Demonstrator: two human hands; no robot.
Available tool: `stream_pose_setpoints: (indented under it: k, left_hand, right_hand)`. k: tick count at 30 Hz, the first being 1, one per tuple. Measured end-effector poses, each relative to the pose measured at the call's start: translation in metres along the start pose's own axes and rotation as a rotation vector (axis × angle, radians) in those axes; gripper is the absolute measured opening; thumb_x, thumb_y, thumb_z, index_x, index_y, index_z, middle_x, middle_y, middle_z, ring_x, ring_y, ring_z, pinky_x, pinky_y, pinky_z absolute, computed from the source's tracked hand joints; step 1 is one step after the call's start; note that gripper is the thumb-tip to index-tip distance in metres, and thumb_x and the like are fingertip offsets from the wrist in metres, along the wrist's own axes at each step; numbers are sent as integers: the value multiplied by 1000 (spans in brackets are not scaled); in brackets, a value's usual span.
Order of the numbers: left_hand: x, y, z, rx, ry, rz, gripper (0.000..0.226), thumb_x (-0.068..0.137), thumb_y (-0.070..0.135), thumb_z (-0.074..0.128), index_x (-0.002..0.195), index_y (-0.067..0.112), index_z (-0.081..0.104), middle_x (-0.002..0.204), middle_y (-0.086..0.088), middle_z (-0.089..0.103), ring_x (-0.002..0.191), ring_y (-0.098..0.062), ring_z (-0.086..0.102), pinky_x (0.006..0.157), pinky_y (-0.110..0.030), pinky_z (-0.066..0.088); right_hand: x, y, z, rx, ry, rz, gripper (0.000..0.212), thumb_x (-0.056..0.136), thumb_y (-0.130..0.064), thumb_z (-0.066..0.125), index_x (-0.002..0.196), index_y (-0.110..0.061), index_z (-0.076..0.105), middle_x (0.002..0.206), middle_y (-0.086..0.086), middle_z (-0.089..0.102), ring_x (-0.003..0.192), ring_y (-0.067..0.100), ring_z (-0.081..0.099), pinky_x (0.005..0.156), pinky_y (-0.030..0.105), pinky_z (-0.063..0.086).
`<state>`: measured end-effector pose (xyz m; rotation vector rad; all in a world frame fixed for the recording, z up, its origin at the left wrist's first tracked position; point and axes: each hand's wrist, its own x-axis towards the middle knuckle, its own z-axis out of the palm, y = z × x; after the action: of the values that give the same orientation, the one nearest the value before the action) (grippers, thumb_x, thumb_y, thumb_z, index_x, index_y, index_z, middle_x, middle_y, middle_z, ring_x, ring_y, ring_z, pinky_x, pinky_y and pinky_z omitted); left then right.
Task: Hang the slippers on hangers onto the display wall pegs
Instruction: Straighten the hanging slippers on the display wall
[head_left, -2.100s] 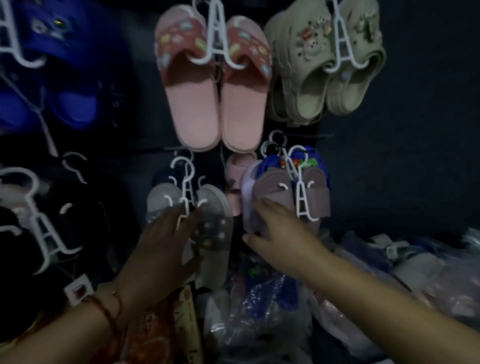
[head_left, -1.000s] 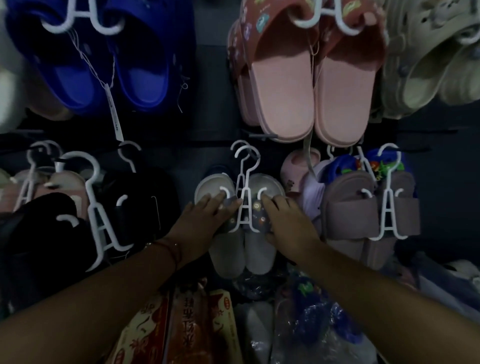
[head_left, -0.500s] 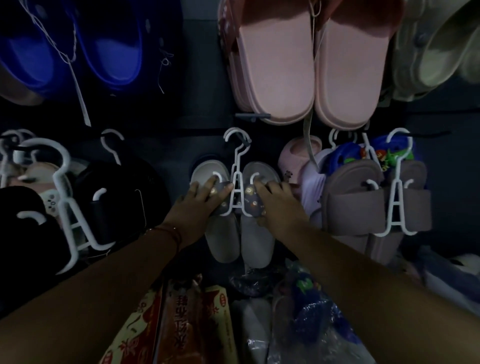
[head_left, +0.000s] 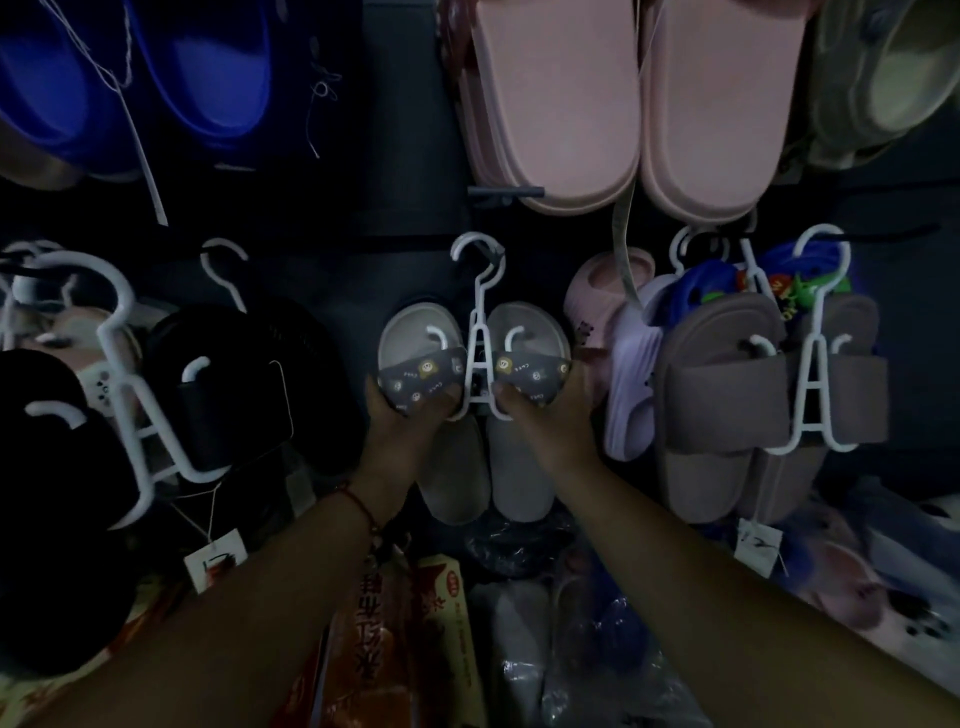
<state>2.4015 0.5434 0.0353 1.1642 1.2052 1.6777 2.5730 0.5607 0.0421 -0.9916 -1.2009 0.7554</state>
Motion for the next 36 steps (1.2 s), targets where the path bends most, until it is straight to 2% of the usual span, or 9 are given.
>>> stream_pose_setpoints:
  k: [5, 8, 13, 17, 22, 25, 28, 33, 36]
  left_hand:
    - [7, -3, -3, 18, -10, 192, 58, 81, 5, 81, 123, 29, 48, 112, 7, 67, 98, -6, 69, 78, -23, 57]
    - [13, -3, -9, 134, -19, 300, 69, 75, 9, 88, 118, 44, 45, 116, 16, 64, 103, 0, 67, 86, -24, 57]
    - [15, -9, -2, 114, -76, 156, 77, 67, 33, 89, 129, 29, 42, 121, 8, 63, 107, -9, 67, 94, -41, 57]
    - [20, -14, 1, 121, -82, 142, 76, 83, 19, 80, 142, 17, 33, 127, 4, 61, 112, -11, 64, 91, -32, 57]
    - [25, -16, -4, 164, -86, 112, 92, 75, 33, 86, 146, 13, 31, 128, 1, 65, 111, -13, 67, 97, -43, 56]
    - [27, -14, -9, 251, -61, 109, 135, 56, 72, 86, 154, 14, 14, 134, 0, 64, 119, -21, 65, 99, -52, 54]
    - [33, -19, -17, 382, -43, 152, 131, 58, 84, 75, 152, 11, 19, 138, -5, 59, 124, -24, 61, 100, -49, 53]
    - [-14, 2, -25, 536, -131, 227, 84, 94, 48, 65, 159, 23, 19, 162, -7, 28, 141, -21, 38, 116, -43, 36]
    - [-57, 24, -45, 674, -269, 352, 84, 89, 47, 64, 159, 26, 23, 157, -1, 33, 141, -18, 39, 114, -40, 40]
  right_hand:
    - [4, -1, -8, -102, -1, -40, 43, 78, -19, 82, 116, -20, 61, 102, -10, 71, 90, 1, 67, 77, 22, 54]
    - [7, -2, -8, -135, -23, -98, 36, 81, -17, 77, 113, -22, 61, 98, -12, 70, 84, -3, 66, 70, 15, 51]
    - [7, 4, 2, -98, -9, -38, 65, 74, -35, 74, 130, -17, 49, 116, 0, 64, 102, 8, 65, 86, 29, 55]
    - [13, 14, 3, -76, -39, -35, 49, 88, -5, 69, 127, -21, 44, 111, -15, 61, 87, -18, 60, 75, 5, 48]
    - [11, 10, 0, -45, -62, -2, 50, 88, -6, 70, 131, -14, 46, 110, -12, 64, 85, -16, 62, 76, 13, 50]
    - [3, 2, -1, -126, -77, 29, 65, 80, -28, 75, 135, -14, 42, 119, -3, 64, 102, 1, 64, 92, 33, 53]
    - [-7, -10, -1, -326, -74, 34, 98, 71, -57, 66, 147, -7, 31, 144, 12, 49, 131, 24, 50, 108, 44, 44]
    - [-24, -33, -8, -826, -59, -121, 96, 94, -45, 61, 158, -4, 3, 165, 19, 10, 151, 34, 13, 121, 48, 19]
    - [-42, -51, -11, -887, -160, -192, 92, 95, -39, 60, 159, -9, 1, 167, 14, 5, 153, 32, 5, 123, 47, 13]
